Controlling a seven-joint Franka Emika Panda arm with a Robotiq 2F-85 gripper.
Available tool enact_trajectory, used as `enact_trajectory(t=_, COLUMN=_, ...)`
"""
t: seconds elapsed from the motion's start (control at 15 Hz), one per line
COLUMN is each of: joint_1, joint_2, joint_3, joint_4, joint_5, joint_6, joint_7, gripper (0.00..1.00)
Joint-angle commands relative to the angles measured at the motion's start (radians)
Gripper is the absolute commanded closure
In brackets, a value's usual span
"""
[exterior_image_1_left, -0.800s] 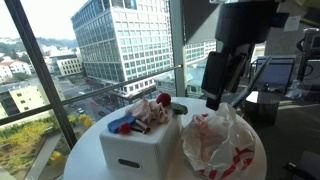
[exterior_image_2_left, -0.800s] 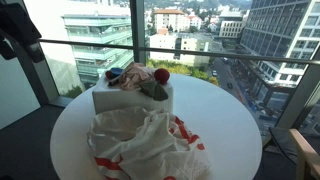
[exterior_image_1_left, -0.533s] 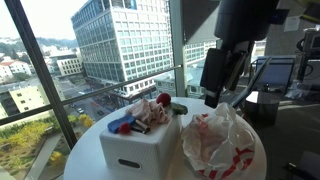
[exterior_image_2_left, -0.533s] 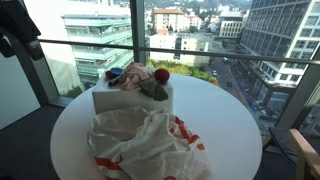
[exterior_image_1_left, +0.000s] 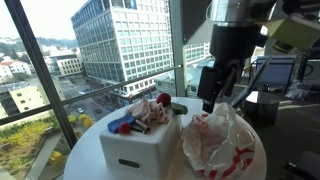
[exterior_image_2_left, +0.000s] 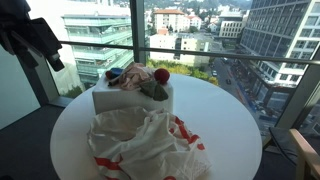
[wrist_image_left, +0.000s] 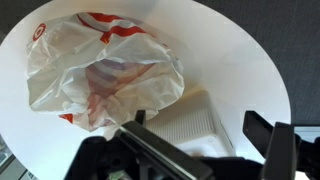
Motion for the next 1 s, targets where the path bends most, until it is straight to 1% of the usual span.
enact_trajectory(t=0.0, joint_1=-0.096, joint_2=0.167, joint_3=0.013, joint_4=0.030, joint_5=-0.118, joint_6=0.199, joint_7=0.020, gripper=0.00)
enact_trajectory(t=0.13, joint_1=-0.150, joint_2=0.270, joint_3=0.010, joint_4=0.063, joint_5=-0.184, joint_6=0.317, joint_7=0.040, gripper=0.00)
enact_trajectory(t=0.33, joint_1=-0.219, joint_2=0.412, joint_3=0.006, joint_4=0.134, joint_5=-0.287, joint_6=0.439, joint_7=0.058, gripper=0.00)
enact_trajectory(t=0.47, joint_1=-0.260, joint_2=0.499, joint_3=0.000, joint_4=0.192, joint_5=-0.363, joint_6=0.484, joint_7=0.080, gripper=0.00)
enact_trajectory(t=0.6, joint_1=-0.285, joint_2=0.590, joint_3=-0.015, joint_4=0.259, joint_5=-0.442, joint_6=0.516, joint_7=0.112, gripper=0.00)
enact_trajectory(t=0.73, joint_1=-0.286, joint_2=0.674, joint_3=-0.046, joint_4=0.322, joint_5=-0.508, joint_6=0.540, joint_7=0.141, gripper=0.00)
enact_trajectory(t=0.8, joint_1=-0.321, joint_2=0.714, joint_3=-0.021, joint_4=0.349, joint_5=-0.526, joint_6=0.556, joint_7=0.149, gripper=0.00)
enact_trajectory(t=0.93, joint_1=-0.327, joint_2=0.793, joint_3=-0.033, joint_4=0.398, joint_5=-0.582, joint_6=0.569, joint_7=0.180, gripper=0.00)
